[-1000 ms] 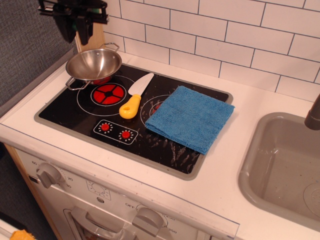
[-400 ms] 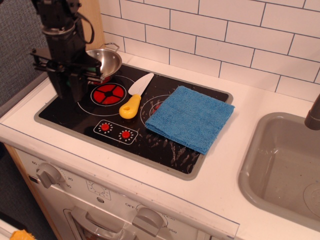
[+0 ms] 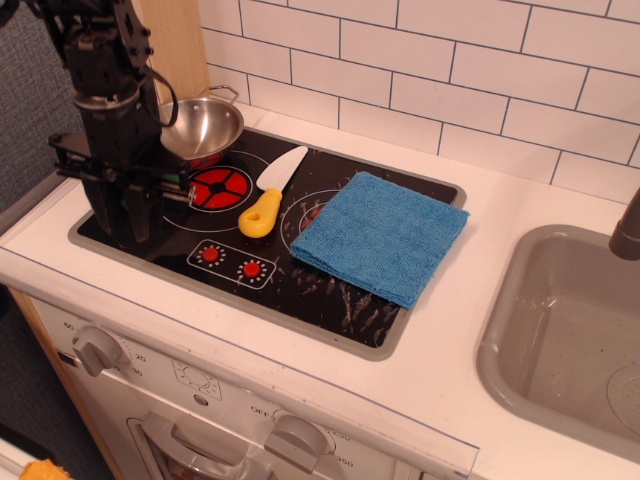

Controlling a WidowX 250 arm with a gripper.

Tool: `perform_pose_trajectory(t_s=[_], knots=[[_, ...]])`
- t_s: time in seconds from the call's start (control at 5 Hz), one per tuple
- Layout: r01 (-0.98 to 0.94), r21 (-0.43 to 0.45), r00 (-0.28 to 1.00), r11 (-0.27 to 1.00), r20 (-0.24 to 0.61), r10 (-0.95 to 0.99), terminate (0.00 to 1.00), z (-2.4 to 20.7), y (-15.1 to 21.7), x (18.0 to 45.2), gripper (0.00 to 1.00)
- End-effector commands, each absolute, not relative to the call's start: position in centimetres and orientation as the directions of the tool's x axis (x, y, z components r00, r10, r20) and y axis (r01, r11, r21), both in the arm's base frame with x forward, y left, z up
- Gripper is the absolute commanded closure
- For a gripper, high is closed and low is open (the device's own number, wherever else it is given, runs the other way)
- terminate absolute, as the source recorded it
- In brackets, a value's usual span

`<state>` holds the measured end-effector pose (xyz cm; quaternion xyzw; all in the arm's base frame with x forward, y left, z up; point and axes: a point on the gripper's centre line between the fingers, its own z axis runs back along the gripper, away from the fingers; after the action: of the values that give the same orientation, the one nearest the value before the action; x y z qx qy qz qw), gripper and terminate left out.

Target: Move the pepper to the lower left of oven top

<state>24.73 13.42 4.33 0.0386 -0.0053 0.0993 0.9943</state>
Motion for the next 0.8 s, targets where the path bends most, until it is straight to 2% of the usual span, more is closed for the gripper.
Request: perform_pose_trajectory(t_s=[0.0,0.2,0.6], knots=[[-0.194,0.084,0.981,0.977,0.035,0.192,0.00,4.8,13.8,24.5,0.00],[-0.178,0.080,0.984,0.981,0.047,0.174,0.00,5.1,13.3,24.6,0.00],[-0.088,0.077,0.987,0.993,0.141,0.076,0.00,8.7,11.2,24.5,0.00]])
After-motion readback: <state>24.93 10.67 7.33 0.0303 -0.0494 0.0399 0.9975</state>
